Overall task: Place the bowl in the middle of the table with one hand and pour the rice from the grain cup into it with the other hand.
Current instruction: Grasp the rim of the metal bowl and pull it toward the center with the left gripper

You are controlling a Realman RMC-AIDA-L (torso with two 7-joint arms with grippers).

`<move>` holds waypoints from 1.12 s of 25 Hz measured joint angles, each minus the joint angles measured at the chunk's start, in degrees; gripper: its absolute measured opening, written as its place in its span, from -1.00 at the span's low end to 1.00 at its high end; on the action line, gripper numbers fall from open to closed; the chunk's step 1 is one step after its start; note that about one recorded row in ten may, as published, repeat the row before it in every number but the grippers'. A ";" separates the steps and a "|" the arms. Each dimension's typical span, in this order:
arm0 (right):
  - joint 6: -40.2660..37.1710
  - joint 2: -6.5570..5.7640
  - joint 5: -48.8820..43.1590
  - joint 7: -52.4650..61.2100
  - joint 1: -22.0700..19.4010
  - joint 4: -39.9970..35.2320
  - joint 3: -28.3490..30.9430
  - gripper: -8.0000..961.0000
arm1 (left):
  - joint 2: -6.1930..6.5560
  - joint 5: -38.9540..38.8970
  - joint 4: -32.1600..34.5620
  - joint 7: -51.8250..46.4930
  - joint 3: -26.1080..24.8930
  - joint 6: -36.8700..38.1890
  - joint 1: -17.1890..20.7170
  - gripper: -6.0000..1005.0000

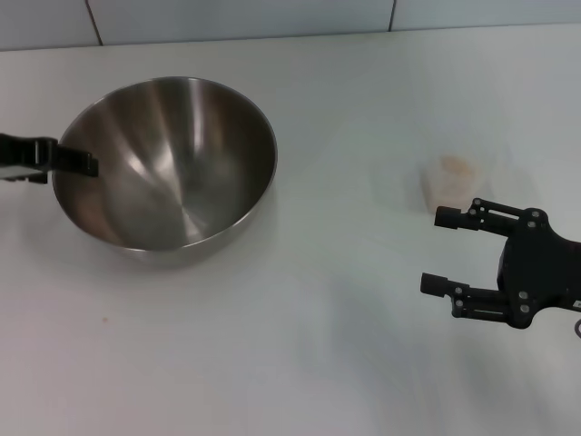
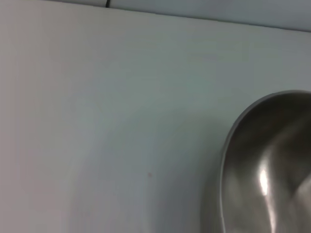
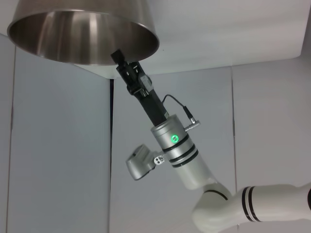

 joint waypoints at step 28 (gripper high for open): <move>-0.40 -0.09 0.18 0.00 0.32 -0.47 0.79 0.57 | -0.23 2.09 -3.42 2.10 8.81 -2.73 0.02 -0.35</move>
